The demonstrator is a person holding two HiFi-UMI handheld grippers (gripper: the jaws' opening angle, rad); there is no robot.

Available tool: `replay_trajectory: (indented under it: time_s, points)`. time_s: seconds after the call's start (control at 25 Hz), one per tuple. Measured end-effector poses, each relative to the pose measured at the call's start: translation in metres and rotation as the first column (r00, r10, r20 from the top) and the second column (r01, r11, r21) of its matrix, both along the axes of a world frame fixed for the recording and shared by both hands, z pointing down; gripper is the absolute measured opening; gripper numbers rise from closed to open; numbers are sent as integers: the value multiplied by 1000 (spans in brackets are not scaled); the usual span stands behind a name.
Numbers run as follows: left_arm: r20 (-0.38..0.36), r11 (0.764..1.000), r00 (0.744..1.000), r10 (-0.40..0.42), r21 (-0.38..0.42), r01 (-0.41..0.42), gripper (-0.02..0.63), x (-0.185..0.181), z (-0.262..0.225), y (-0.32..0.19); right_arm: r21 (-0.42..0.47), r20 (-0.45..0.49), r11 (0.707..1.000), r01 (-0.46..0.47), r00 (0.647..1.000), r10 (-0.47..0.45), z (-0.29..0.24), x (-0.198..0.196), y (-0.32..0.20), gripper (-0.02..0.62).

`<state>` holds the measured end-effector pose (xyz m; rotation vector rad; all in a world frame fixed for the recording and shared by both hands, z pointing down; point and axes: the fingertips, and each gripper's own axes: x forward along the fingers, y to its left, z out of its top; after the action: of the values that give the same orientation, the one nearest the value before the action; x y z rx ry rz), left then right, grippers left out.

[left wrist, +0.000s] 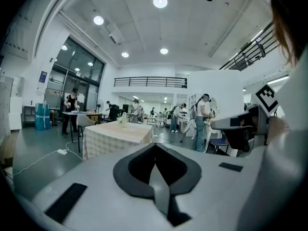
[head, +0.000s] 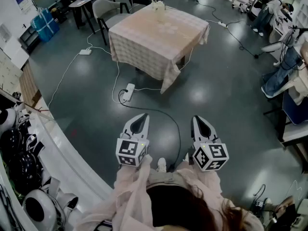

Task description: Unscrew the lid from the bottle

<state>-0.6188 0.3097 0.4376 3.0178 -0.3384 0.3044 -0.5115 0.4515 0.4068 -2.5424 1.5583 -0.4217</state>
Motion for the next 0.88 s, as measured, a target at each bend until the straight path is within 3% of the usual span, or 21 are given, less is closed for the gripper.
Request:
replay_trajectory:
  time_s: [0.36,0.88]
  points:
    - [-9,1000,1000,-20,-24,20,26,-9,3,-10,-7,16,1000,-10,1000,10,4,-4,-11,12]
    - [7,998,1000,21,-61,-20,26,-7,14,3,-25,79,999,-37,996,39,19,-9,-2,12]
